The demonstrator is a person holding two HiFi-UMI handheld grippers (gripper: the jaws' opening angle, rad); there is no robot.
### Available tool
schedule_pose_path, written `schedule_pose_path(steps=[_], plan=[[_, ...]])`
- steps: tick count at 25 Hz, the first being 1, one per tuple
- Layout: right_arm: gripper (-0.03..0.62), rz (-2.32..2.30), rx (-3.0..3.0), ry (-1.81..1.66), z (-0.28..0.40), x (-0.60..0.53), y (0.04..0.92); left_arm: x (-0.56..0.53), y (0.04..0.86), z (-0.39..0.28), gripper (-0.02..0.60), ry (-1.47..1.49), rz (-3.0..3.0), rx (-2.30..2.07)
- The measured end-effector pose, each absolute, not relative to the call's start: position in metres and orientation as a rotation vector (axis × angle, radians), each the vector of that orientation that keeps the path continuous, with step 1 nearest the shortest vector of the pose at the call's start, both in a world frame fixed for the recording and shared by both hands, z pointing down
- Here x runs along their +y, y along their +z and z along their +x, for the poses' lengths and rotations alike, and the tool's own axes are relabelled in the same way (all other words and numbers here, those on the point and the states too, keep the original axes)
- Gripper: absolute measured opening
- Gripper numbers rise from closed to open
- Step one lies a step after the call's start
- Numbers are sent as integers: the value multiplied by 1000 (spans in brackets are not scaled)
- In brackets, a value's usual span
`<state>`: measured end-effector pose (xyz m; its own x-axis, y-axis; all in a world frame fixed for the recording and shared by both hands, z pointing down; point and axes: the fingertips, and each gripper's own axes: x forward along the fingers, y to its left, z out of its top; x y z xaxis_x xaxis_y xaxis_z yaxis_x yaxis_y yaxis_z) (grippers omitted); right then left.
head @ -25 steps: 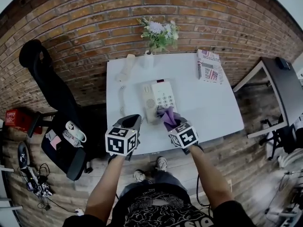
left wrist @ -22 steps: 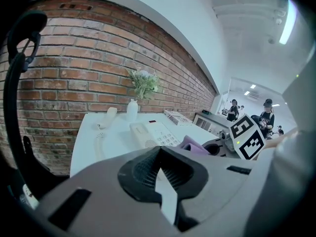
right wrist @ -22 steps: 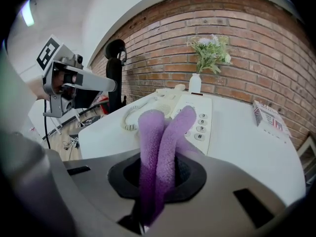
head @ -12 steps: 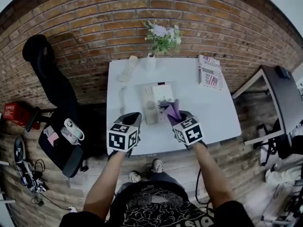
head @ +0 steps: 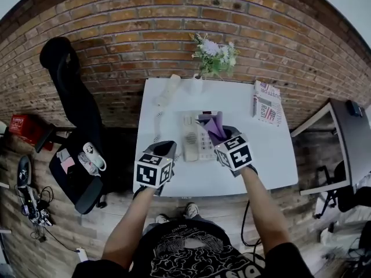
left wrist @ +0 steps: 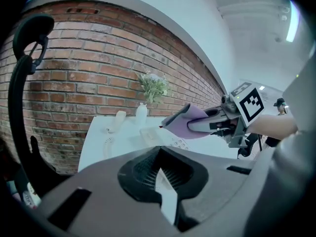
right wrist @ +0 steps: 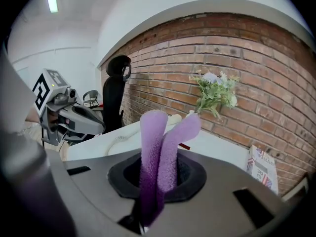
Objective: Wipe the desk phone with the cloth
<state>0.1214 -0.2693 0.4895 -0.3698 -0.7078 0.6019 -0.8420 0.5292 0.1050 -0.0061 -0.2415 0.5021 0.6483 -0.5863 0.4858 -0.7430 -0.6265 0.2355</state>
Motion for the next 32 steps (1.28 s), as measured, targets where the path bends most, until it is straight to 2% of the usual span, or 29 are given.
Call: schedule_pose_path(steps=[14,32], plan=[[48,1075,-2175,156,75,-353,506,-260,510,-47,6,519,2370,-1194],[48,992,-2155,271,55,-328,556,-266,515,-48,6,513,2375,-1173]])
